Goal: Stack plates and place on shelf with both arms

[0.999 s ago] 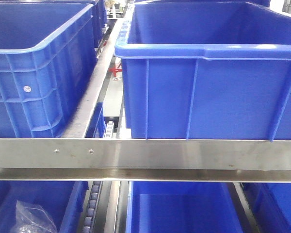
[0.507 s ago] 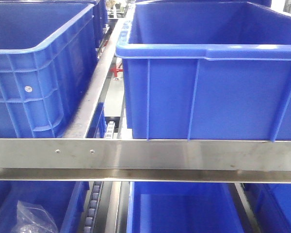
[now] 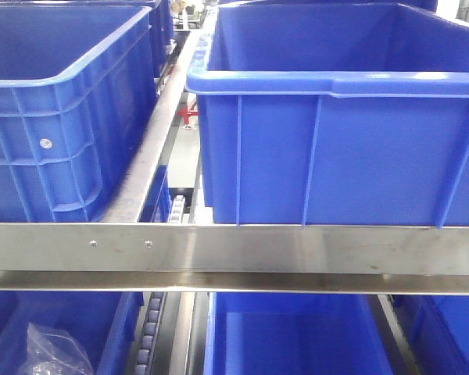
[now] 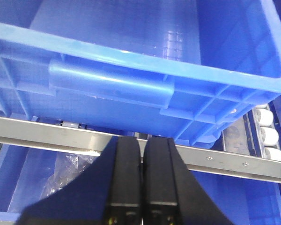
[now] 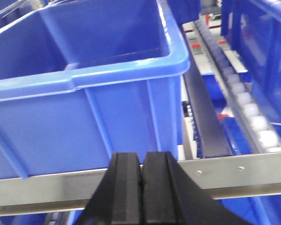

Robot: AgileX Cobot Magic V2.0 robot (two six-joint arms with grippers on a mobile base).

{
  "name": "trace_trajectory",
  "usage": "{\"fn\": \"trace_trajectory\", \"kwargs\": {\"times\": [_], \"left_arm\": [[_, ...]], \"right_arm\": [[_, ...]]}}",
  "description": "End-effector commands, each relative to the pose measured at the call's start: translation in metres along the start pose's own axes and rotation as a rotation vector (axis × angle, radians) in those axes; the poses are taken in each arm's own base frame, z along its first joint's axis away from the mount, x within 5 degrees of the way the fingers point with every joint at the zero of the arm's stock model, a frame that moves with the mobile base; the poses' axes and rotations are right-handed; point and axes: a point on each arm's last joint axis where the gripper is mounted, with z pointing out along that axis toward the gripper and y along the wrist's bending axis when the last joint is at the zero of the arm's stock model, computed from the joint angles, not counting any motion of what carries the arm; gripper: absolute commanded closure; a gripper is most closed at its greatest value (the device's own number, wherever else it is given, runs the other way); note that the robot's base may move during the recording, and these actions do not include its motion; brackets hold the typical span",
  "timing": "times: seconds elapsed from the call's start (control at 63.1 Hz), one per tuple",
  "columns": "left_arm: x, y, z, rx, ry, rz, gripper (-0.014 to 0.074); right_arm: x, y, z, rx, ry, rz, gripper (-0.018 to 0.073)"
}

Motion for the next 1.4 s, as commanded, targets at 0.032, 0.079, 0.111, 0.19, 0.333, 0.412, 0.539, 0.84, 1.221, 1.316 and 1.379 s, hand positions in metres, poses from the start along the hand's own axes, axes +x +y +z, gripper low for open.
{"fn": "trace_trajectory", "kwargs": {"times": [0.032, 0.079, 0.111, 0.19, 0.333, 0.412, 0.539, 0.84, 1.221, 1.316, 1.379], "left_arm": [[-0.0156, -0.0036, -0.0033, 0.022, -0.101, -0.01, 0.0507], [-0.0156, -0.0036, -0.0033, 0.022, -0.101, -0.01, 0.0507], [-0.0156, -0.0036, -0.0033, 0.022, -0.101, -0.01, 0.0507], [-0.0156, -0.0036, -0.0033, 0.022, -0.101, -0.01, 0.0507], [-0.0156, -0.0036, -0.0033, 0.022, -0.101, -0.01, 0.0507], [-0.0156, -0.0036, -0.0033, 0.022, -0.101, -0.01, 0.0507], [-0.0156, -0.0036, -0.0033, 0.022, -0.101, -0.01, 0.0507], [-0.0156, -0.0036, -0.0033, 0.022, -0.101, -0.01, 0.0507], [-0.0156, -0.0036, -0.0033, 0.022, -0.101, -0.01, 0.0507], [-0.0156, -0.0036, -0.0033, 0.022, -0.101, -0.01, 0.0507], [-0.0156, -0.0036, -0.0033, 0.022, -0.101, -0.01, 0.0507]], "right_arm": [[-0.0133, 0.0015, -0.0031, -0.005, -0.115, -0.019, 0.0511], [-0.0135, 0.0015, -0.0032, -0.005, -0.117, -0.019, 0.0511], [-0.0137, 0.0016, -0.0032, -0.005, -0.12, -0.019, 0.0511], [-0.0143, 0.0016, -0.0033, -0.006, -0.126, -0.019, 0.0511], [-0.0149, 0.0017, -0.0033, -0.006, -0.133, -0.019, 0.0511], [-0.0152, 0.0017, -0.0034, -0.007, -0.137, -0.019, 0.0511], [-0.0157, 0.0017, -0.0033, -0.006, -0.141, -0.03, 0.0511], [-0.0164, 0.0018, -0.0035, -0.003, -0.15, -0.082, 0.0511], [-0.0164, 0.0018, -0.0035, -0.003, -0.15, -0.082, 0.0511], [-0.0164, 0.0018, -0.0035, -0.003, -0.15, -0.082, 0.0511], [-0.0164, 0.0018, -0.0035, -0.003, -0.15, -0.082, 0.0511]]}}
